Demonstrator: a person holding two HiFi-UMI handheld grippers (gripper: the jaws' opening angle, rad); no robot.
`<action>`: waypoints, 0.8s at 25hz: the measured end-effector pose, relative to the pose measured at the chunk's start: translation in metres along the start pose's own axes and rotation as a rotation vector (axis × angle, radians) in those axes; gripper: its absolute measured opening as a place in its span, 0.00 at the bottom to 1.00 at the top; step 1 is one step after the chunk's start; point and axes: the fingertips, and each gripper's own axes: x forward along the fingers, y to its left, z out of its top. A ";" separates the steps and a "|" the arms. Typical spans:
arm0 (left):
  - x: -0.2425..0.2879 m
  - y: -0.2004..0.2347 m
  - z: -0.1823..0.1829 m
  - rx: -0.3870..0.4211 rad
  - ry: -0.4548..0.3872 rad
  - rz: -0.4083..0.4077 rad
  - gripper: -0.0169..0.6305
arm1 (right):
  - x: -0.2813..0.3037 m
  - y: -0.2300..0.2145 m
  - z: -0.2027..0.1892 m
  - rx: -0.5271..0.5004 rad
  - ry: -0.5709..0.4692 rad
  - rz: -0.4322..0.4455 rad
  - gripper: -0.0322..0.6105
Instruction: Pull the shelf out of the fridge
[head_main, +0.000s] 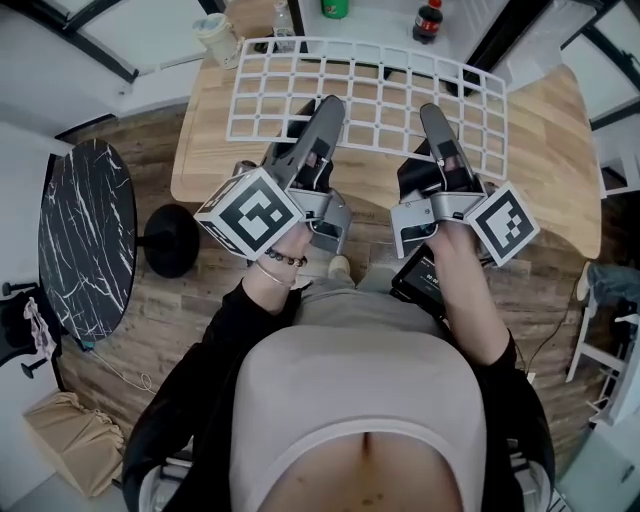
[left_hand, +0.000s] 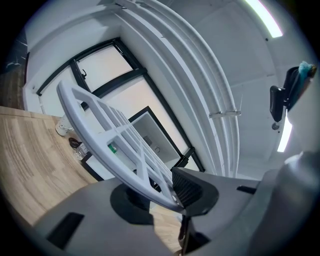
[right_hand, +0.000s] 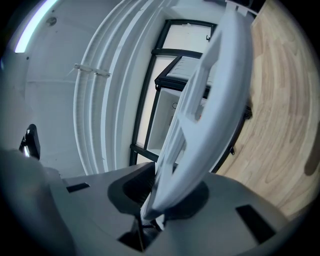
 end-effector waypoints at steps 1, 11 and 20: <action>-0.005 -0.005 -0.001 0.004 -0.003 -0.004 0.20 | -0.006 0.004 0.000 0.000 0.002 0.006 0.16; -0.053 -0.058 -0.055 0.007 -0.009 0.004 0.20 | -0.091 0.013 0.005 0.010 0.021 0.026 0.16; -0.114 -0.107 -0.100 -0.016 -0.055 0.025 0.20 | -0.174 0.033 -0.003 -0.016 0.057 0.049 0.16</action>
